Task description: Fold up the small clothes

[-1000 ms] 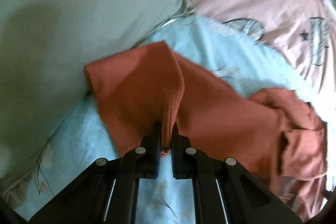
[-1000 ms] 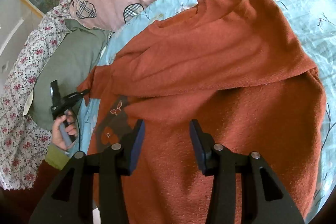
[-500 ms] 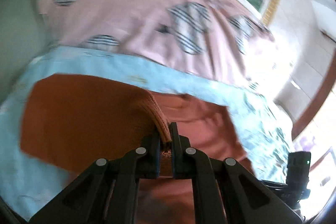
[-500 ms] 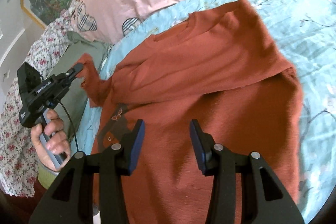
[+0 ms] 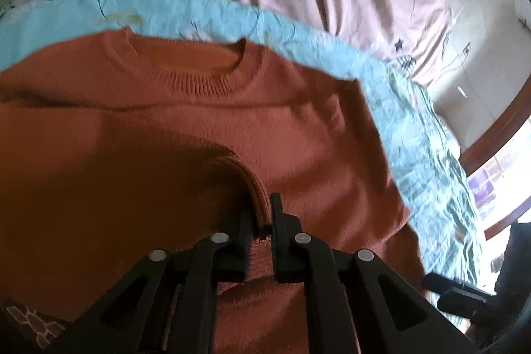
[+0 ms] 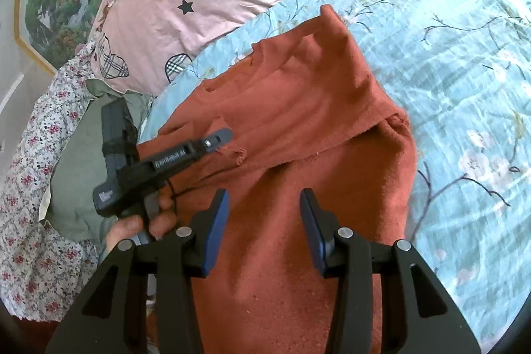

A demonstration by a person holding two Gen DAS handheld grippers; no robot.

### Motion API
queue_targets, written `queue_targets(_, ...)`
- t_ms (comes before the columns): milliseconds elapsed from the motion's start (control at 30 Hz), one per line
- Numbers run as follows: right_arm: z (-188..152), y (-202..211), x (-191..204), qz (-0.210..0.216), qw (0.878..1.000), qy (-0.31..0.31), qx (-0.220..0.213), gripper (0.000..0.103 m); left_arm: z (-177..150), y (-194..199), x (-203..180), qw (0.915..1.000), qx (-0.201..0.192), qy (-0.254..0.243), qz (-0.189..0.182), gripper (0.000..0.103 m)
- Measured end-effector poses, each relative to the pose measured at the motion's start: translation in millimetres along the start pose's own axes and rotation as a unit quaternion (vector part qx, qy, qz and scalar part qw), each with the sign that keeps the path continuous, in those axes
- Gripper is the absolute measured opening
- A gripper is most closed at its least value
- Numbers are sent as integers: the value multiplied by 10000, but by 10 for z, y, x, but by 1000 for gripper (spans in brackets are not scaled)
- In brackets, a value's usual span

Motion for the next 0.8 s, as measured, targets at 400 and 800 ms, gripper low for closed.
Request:
queue_targets(400,210,-653,385,80,9983,461,348,54,-529,1058,467,9973,-551,151,463,43)
queue_targets(800,379,-1614,508,46,9935,464,1035,5,-1041,1603,2032,9713,-603,1714,1534,35)
Point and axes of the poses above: each gripper's, at about its wrist camera, not at the fingertips, and y roughly against the way its jaws point, x to its left, z to its top, the point moved 7 cm from there along -y, roughly the way its jaws point, and after that the axes turned 7 degrees about -y, right-handed, at the moved point
